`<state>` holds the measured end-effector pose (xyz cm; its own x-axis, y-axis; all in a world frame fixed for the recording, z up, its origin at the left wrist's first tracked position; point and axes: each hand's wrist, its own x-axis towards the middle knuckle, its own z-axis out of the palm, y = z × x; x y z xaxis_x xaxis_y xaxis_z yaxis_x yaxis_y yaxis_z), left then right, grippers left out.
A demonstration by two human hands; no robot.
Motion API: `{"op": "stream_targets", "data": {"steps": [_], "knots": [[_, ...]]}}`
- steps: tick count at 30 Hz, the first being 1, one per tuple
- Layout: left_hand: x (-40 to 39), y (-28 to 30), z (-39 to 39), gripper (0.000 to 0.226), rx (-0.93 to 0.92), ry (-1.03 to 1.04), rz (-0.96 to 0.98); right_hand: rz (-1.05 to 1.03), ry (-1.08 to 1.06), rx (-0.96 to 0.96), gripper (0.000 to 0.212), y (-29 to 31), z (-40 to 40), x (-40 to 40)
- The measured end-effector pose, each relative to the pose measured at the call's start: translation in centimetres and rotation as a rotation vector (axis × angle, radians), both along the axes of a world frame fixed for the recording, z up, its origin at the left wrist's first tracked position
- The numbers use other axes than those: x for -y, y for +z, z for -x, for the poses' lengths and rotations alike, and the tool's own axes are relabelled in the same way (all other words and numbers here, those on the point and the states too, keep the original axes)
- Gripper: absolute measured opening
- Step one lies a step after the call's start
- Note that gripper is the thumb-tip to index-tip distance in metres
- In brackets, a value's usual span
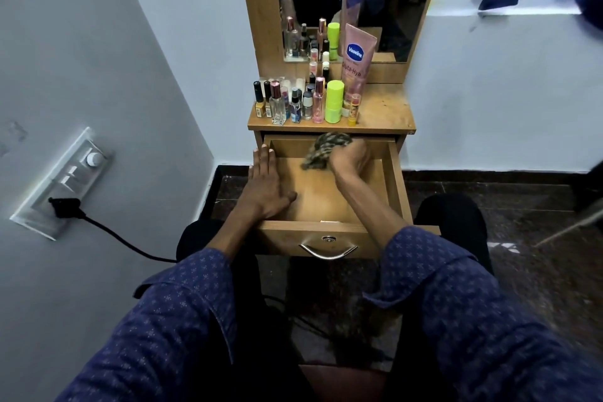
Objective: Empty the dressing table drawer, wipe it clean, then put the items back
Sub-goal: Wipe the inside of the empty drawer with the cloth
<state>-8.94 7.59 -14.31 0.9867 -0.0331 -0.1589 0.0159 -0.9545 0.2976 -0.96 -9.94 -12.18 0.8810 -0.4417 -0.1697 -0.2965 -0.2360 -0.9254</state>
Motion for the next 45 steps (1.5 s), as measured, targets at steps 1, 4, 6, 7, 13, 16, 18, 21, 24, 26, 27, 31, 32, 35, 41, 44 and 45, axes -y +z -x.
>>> {"op": "stream_targets", "data": {"steps": [1,4,6,7,13,16,18,21,24,26,27,31,32,35,41,44,45], "knots": [[0.0,0.0,0.0,0.119,0.003,0.001,0.011,-0.216,-0.056,-0.079,0.037,0.1,-0.5,0.4],[0.1,0.0,0.1,0.119,0.001,0.001,0.013,-0.544,-0.194,-0.154,0.034,0.9,-0.4,1.9],[0.1,0.1,0.2,0.119,-0.004,-0.004,0.004,-0.566,-0.206,-0.125,0.036,1.4,0.3,2.0],[0.1,0.1,0.2,0.119,-0.006,-0.006,0.001,-0.572,-0.194,-0.11,0.037,1.9,0.7,1.4],[0.1,-0.1,0.3,0.122,-0.03,-0.015,0.019,-0.76,0.226,-0.214,0.035,2.1,2.8,-5.9],[-0.1,-0.1,0.3,0.117,-0.046,-0.019,0.002,-0.947,0.321,-0.338,0.02,1.8,3.1,-7.6],[-0.1,0.0,0.3,0.119,-0.032,-0.012,-0.001,-0.85,0.229,-0.259,0.017,2.5,2.8,-7.9],[0.0,0.0,0.3,0.122,-0.007,-0.006,0.042,-0.794,0.022,-0.251,0.024,2.7,1.7,-5.7],[0.1,0.0,0.5,0.124,0.0,0.0,0.032,-0.727,-0.189,-0.216,0.031,2.6,1.8,-2.2],[0.1,0.2,0.6,0.123,-0.005,0.001,0.03,-0.691,-0.319,-0.171,0.028,2.4,2.1,-0.1],[0.1,0.2,0.6,0.123,-0.007,0.002,0.029,-0.665,-0.341,-0.166,0.023,2.3,2.2,0.5],[0.1,0.6,0.8,0.124,-0.015,-0.003,0.027,-0.48,-0.246,-0.159,0.048,1.1,1.7,0.7],[0.2,0.6,0.8,0.126,-0.017,-0.003,0.029,-0.435,-0.213,-0.148,0.049,1.0,1.4,0.4],[0.3,0.6,0.9,0.131,-0.017,-0.002,0.029,-0.374,-0.228,-0.132,0.046,1.1,0.9,-0.8],[0.2,0.2,0.7,0.137,-0.01,-0.007,0.033,-0.414,0.071,-0.166,0.026,-1.1,-0.3,-6.4],[0.2,0.0,0.6,0.136,-0.007,-0.013,0.019,-0.402,0.265,-0.245,0.013,-0.2,-0.1,-8.8],[0.2,0.0,0.6,0.135,-0.007,-0.014,0.017,-0.402,0.291,-0.252,0.021,0.0,-0.1,-8.9]]}}
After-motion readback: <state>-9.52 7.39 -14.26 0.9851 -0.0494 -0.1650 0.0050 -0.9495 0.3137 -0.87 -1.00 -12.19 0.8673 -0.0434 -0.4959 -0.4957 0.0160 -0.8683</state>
